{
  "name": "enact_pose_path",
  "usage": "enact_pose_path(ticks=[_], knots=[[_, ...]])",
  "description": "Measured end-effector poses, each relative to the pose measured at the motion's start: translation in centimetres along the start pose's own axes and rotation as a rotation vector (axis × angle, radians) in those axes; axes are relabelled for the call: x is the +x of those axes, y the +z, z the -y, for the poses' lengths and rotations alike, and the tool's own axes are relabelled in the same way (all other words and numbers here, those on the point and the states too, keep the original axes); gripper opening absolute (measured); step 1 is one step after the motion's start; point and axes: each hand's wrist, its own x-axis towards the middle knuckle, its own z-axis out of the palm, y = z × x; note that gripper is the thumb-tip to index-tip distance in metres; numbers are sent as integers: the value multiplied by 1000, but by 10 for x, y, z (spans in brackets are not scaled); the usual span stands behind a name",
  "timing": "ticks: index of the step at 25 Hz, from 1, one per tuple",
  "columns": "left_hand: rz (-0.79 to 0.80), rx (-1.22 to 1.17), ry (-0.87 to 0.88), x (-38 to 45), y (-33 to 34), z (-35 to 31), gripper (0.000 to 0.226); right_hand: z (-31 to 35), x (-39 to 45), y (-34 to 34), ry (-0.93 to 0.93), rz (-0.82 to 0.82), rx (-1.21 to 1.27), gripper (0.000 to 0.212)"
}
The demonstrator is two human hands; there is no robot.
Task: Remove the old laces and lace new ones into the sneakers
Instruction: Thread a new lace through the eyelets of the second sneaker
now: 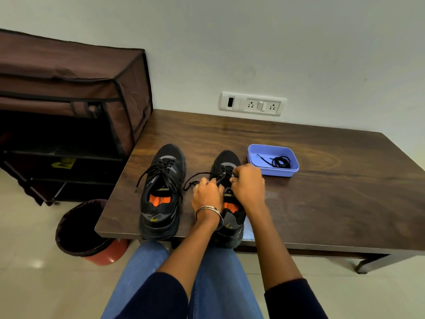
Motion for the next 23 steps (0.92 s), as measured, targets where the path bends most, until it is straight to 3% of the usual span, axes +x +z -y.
enact_pose_path(ticks=[3, 5, 7, 10, 11, 13, 15, 17, 19, 21, 23], knots=[[8, 22, 14, 0, 0, 2, 34, 11, -2, 17, -96, 103, -244, 20], [-1, 15, 8, 1, 0, 1, 34, 6, -2, 21, -59, 4, -93, 17], [-2, 7, 2, 0, 0, 0, 34, -1, -9, 20, 170, -151, 311, 13], [-11, 5, -1, 2, 1, 0, 34, -7, -24, 8, 658, -485, 1312, 11], [-11, 5, -4, 2, 2, 0, 34, -9, -29, 5, 750, -570, 1407, 10], [-10, 3, -3, 0, 2, 1, 34, -15, -31, 2, 768, -616, 1063, 12], [-13, 1, -6, 1, 3, 1, 34, -17, -27, 1, 591, -527, 582, 35], [-9, -7, -9, 2, 2, 0, 35, -10, -17, -1, 280, -306, 255, 39], [0, -25, -17, 2, 1, -1, 42, 5, -9, 5, 37, -26, -53, 24], [11, -55, -24, 2, -1, -2, 53, 10, -7, 15, -41, 83, -196, 19], [-17, -89, -26, 0, -1, -2, 57, 8, -4, 21, -42, 38, -168, 19]])
